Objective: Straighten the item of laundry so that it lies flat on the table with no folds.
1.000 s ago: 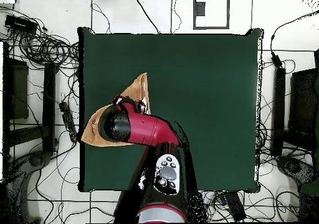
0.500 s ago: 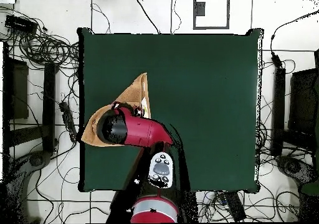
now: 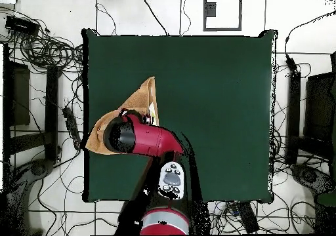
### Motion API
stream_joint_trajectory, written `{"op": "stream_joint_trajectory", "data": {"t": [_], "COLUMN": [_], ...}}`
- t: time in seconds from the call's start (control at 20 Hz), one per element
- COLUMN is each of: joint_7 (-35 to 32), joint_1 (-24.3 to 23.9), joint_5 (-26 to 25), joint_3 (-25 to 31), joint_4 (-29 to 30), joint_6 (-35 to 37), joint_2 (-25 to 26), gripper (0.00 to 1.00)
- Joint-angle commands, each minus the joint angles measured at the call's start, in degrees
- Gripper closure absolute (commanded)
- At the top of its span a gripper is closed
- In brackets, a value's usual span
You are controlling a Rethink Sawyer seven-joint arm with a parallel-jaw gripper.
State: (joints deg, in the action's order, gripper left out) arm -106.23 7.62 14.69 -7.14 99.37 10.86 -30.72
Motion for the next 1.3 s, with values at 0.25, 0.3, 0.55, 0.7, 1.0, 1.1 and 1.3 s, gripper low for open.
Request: {"op": "stream_joint_trajectory", "data": {"t": [0.25, 0.3, 0.55, 0.7, 1.0, 1.1, 1.3], "joint_7": [-9.10, -9.30, -10.63, -11.29, -10.79, -10.94, -12.63], "joint_1": [-3.77, -3.93, -3.73, -4.09, -6.44, -6.57, -5.39], "joint_5": [-2.27, -2.26, -1.94, -1.79, -2.26, -2.21, -1.12], "joint_3": [4.51, 4.91, 5.98, 6.88, 8.88, 9.16, 9.01], "joint_4": [12.54, 12.69, 13.85, 14.78, 15.18, 15.04, 14.74], "joint_6": [-1.73, -2.66, -6.05, -8.15, -11.17, -11.73, -13.35], "joint_2": [-4.62, -4.21, -3.02, -2.45, -0.63, -0.04, 1.57], "gripper": [0.00, 0.00, 0.00, 0.00, 0.00, 0.00, 0.00]}}
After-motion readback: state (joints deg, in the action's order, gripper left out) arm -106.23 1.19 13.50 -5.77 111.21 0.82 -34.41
